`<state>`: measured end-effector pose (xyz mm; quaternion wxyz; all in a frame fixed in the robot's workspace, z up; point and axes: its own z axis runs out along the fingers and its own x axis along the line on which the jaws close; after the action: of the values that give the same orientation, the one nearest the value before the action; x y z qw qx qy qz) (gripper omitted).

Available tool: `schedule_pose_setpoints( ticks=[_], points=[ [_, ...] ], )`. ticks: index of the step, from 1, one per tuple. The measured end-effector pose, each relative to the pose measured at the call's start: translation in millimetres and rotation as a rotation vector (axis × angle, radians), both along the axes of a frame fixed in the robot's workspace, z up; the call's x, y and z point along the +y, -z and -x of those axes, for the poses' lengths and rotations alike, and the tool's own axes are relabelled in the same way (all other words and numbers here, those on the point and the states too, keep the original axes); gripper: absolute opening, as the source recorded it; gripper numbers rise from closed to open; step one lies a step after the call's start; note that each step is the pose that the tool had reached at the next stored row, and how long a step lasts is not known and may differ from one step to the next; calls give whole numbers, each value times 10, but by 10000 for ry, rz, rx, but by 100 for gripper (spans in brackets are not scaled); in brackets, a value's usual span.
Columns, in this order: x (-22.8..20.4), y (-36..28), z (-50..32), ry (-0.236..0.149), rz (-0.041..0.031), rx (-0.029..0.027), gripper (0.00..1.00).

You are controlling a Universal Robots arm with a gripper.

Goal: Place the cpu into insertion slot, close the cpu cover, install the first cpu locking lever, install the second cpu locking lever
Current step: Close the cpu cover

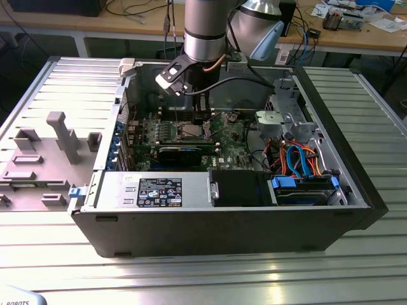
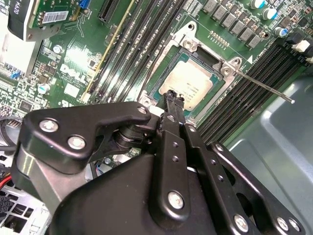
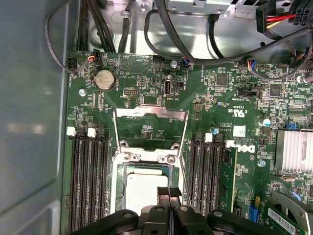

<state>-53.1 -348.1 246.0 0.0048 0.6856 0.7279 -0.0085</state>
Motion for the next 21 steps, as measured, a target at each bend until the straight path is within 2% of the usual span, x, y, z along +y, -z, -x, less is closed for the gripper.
schedule_pose_setpoints(
  ticks=[21],
  points=[
    [40, 0, -48, 1, 0, 1, 11]
  ],
)
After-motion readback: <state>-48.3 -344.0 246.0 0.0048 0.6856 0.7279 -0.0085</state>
